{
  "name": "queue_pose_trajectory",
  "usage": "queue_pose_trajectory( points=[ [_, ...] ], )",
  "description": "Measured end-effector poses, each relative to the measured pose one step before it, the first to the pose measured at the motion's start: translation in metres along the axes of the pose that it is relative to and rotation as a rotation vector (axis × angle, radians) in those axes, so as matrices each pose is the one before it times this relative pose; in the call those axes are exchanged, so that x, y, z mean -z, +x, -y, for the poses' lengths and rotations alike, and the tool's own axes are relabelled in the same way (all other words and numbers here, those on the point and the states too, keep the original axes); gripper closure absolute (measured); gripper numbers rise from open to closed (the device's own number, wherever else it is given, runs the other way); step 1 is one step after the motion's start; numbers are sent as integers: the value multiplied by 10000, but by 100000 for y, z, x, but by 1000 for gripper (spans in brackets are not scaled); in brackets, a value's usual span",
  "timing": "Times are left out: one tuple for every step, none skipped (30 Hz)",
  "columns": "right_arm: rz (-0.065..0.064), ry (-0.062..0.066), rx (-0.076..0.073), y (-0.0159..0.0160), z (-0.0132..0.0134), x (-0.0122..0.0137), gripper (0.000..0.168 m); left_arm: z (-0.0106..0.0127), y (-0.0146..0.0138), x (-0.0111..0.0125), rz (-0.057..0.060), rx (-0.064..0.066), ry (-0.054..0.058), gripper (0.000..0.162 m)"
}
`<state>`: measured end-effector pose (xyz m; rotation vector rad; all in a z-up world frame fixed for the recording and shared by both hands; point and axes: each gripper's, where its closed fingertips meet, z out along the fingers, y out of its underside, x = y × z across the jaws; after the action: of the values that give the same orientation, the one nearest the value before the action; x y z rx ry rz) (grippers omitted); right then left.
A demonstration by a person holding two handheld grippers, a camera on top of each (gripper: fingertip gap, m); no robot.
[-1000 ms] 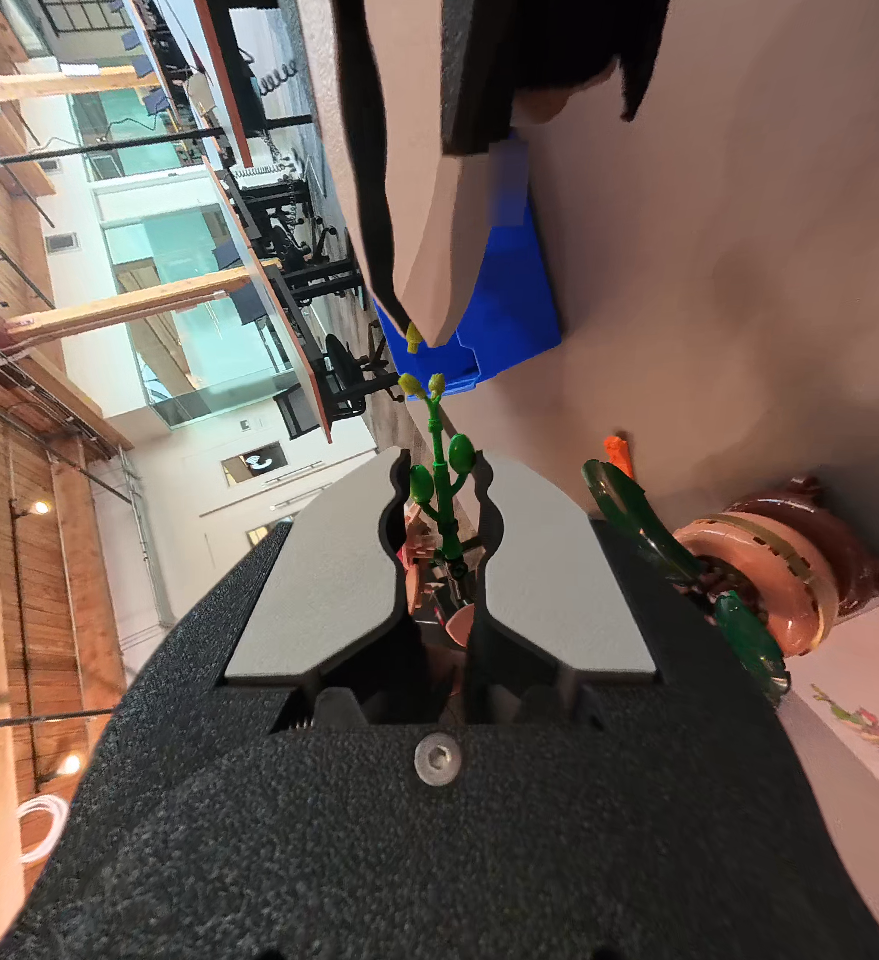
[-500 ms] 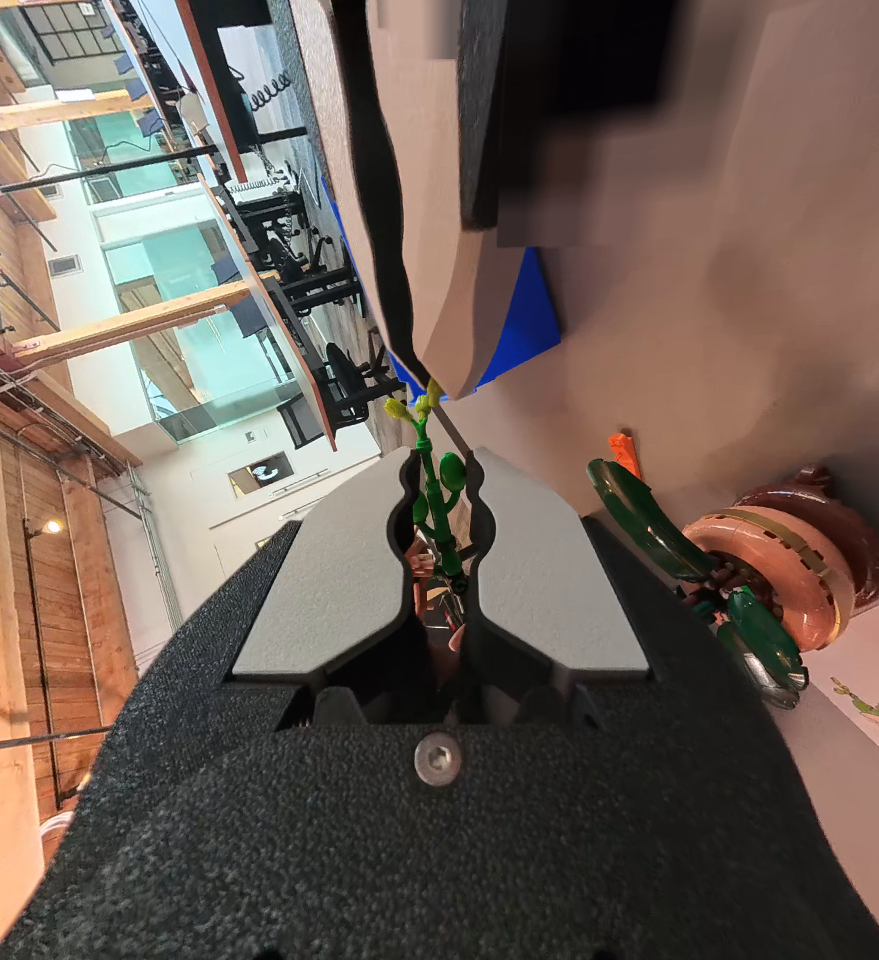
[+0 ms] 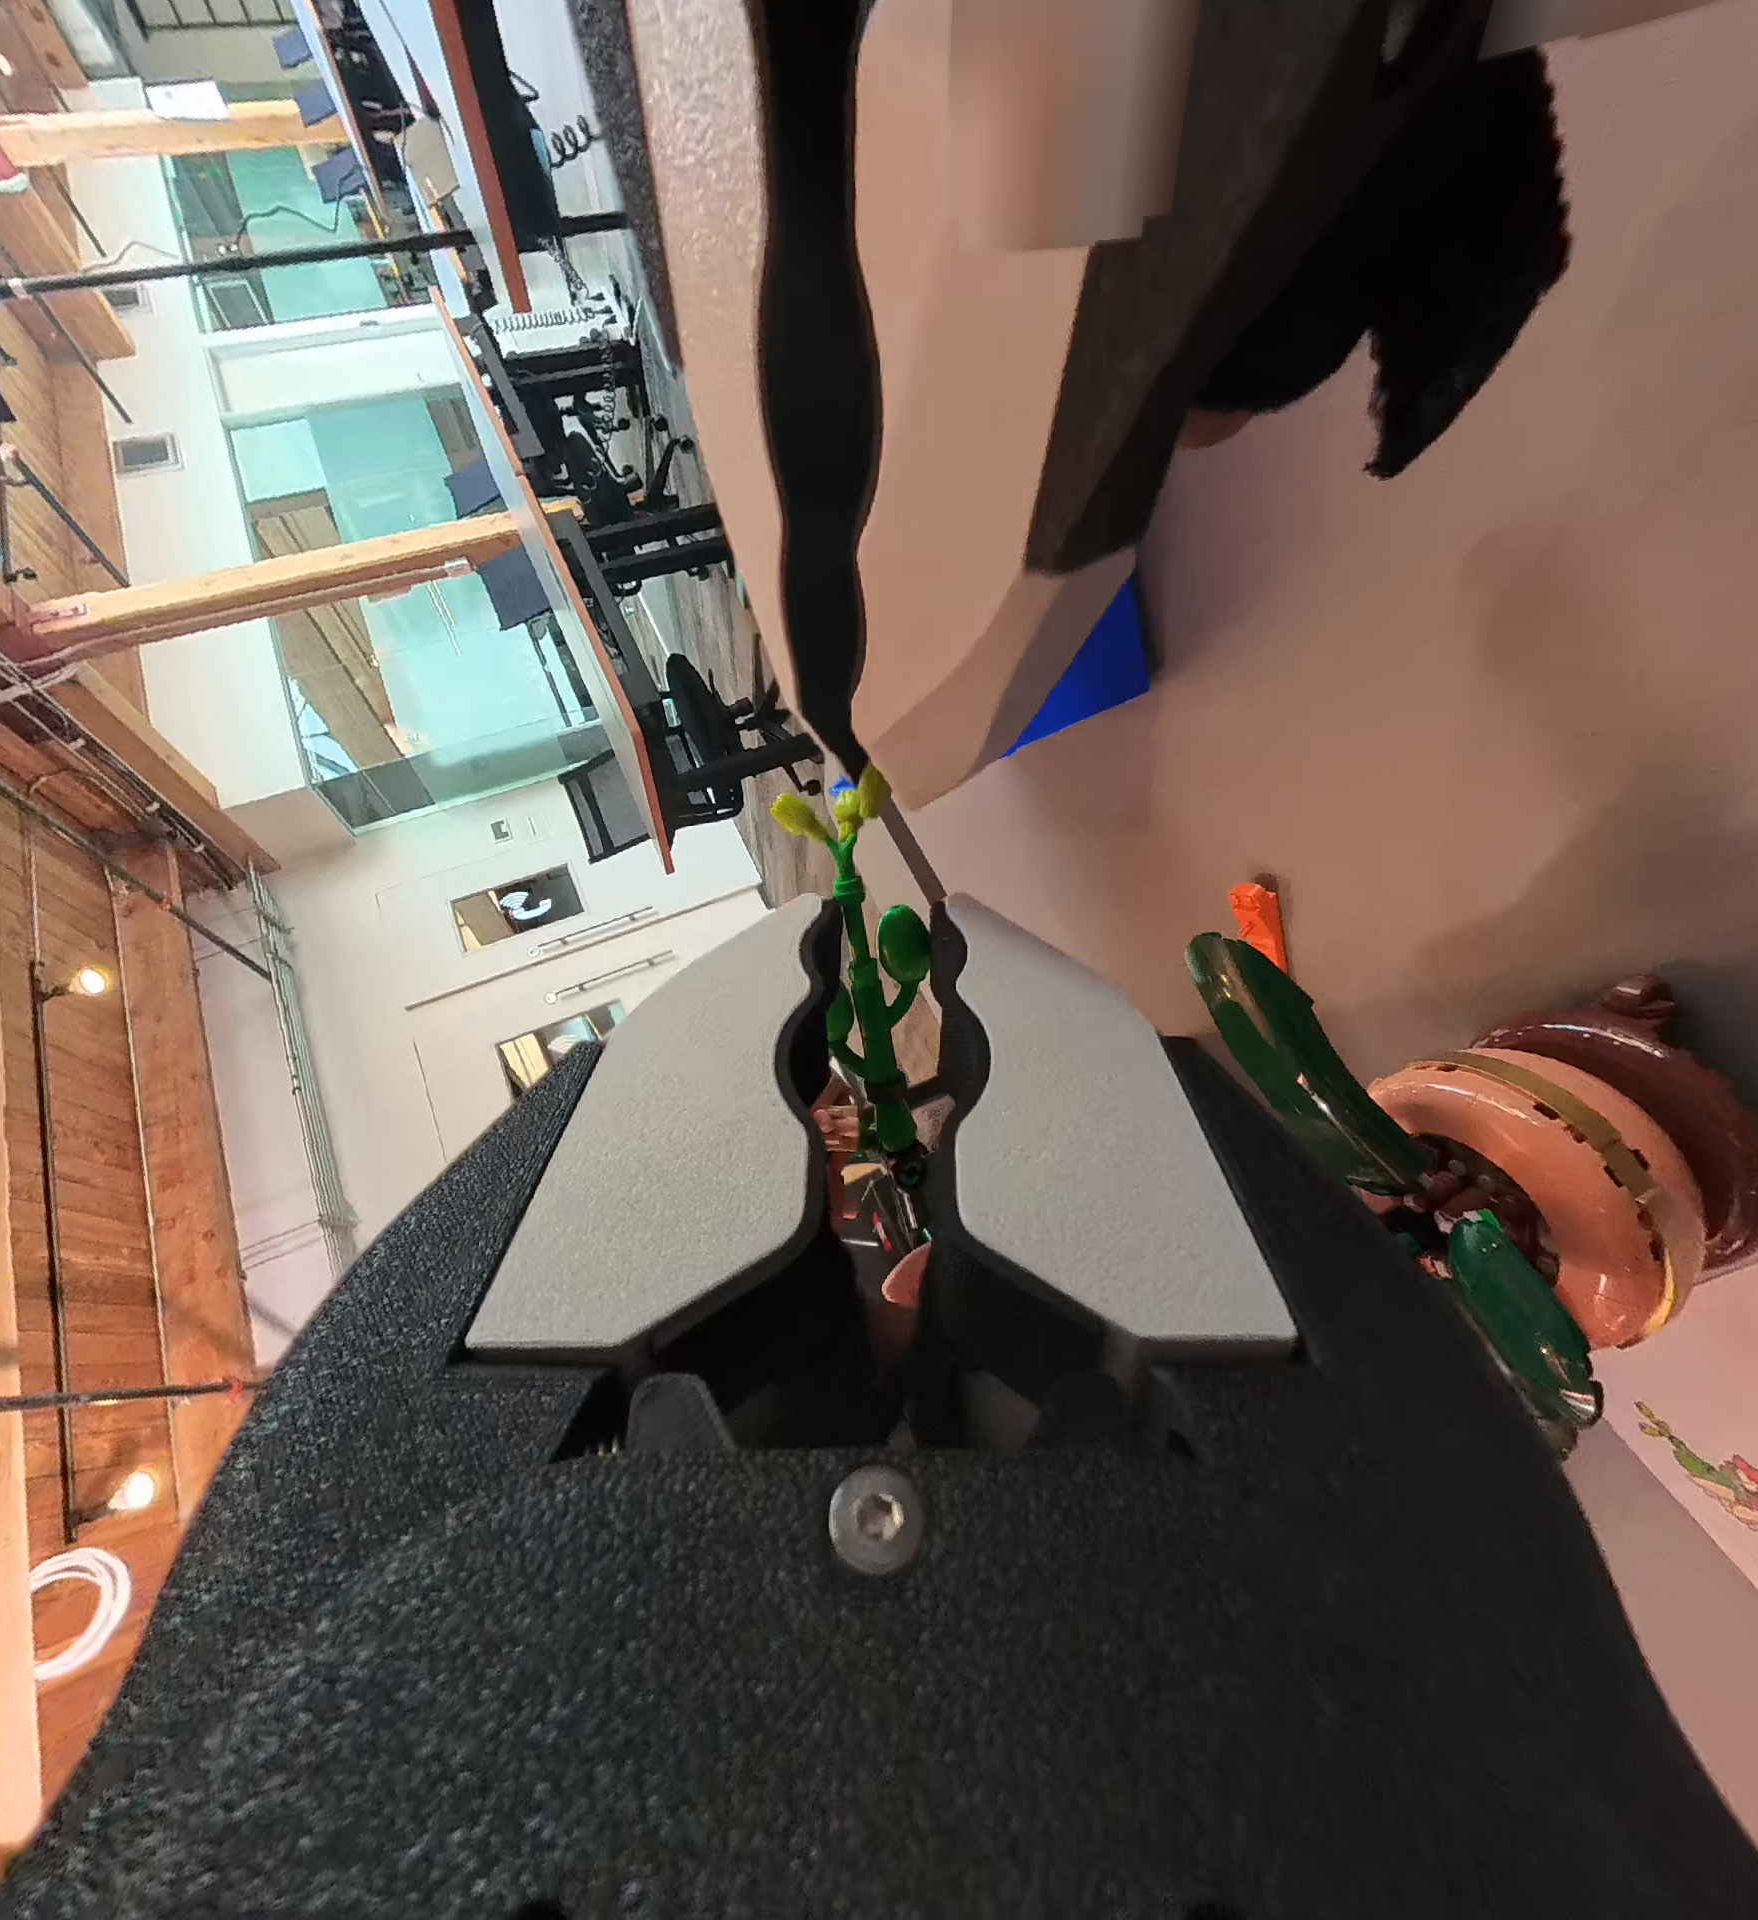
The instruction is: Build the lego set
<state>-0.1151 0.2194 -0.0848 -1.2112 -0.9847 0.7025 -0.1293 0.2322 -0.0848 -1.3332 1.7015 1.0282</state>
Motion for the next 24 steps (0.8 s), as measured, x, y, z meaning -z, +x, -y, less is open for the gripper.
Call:
queue_pose_trajectory(
  points=[
    [-28, -24, -26, 241, -124, -107, 164, -70, -103, -116, 52, 105, -45, 147],
    [-2, -13, -78, 250, -128, -110, 164, -65, -106, -129, 80, 70, -49, 146],
    [26, -45, -69, 219, -168, -109, 164, -77, -102, -146, 84, 46, -54, 146],
    [24, 8, -39, 215, -86, -98, 164, -44, -3, -141, 20, 34, -49, 146],
    [62, 78, -19, 141, 48, -82, 164, 0, -36, -114, 35, 22, -25, 146],
    [34, 2, -34, 155, -32, -109, 164, 2, -38, -84, 30, 17, -17, 146],
    [26, -43, 1, 160, -74, -104, 164, -27, -67, 22, 31, 22, -23, 145],
    [23, 10, 31, 117, -25, -34, 164, -22, -174, 175, 69, 47, 7, 142],
    [43, 19, 11, 39, -55, 20, 164, 18, -259, 321, 90, 128, 67, 137],
    [86, -3, -4, -33, -121, 69, 164, 54, -252, 416, 57, 214, 125, 132],
    [85, 24, -32, -52, -134, 125, 164, 61, -329, 495, 93, 278, 167, 128],
    [102, 12, -84, -82, -195, 152, 164, -38, -467, 625, 203, 297, 130, 129],
    [161, -18, -133, -163, -290, 150, 164, -207, -582, 841, 288, 295, 34, 128],
    [254, -7, -232, -272, -381, 110, 165, -306, -780, 1070, 450, 390, 9, 128],
    [340, -17, -346, -362, -493, 35, 165, -354, -793, 1238, 474, 526, 60, 128],
    [305, -90, -394, -318, -673, -59, 165, -489, -703, 1316, 411, 700, 59, 128],
    [282, -182, -337, -284, -836, -199, 165, -644, -511, 1330, 304, 813, 49, 127],
    [247, -209, -246, -270, -848, -272, 165, -842, -271, 1302, 188, 837, 15, 127],
    [185, -131, -192, -213, -682, -284, 165, -1111, -146, 1241, 172, 863, -46, 127],
    [117, -151, -182, -125, -617, -337, 165, -1459, -129, 1016, 256, 975, -135, 127],
    [22, -253, -215, 70, -814, -537, 165, -1746, 259, 700, 105, 919, -256, 129],
    [-136, -274, -320, 506, -1072, -803, 165, -1923, 365, 449, 183, 742, -318, 130],
    [-210, -310, -363, 785, -1298, -957, 165, -1843, 201, 336, 432, 651, -266, 129],
    [-176, -339, -287, 722, -1372, -938, 165, -1555, 686, 286, 145, 642, -123, 128]
  ],
)
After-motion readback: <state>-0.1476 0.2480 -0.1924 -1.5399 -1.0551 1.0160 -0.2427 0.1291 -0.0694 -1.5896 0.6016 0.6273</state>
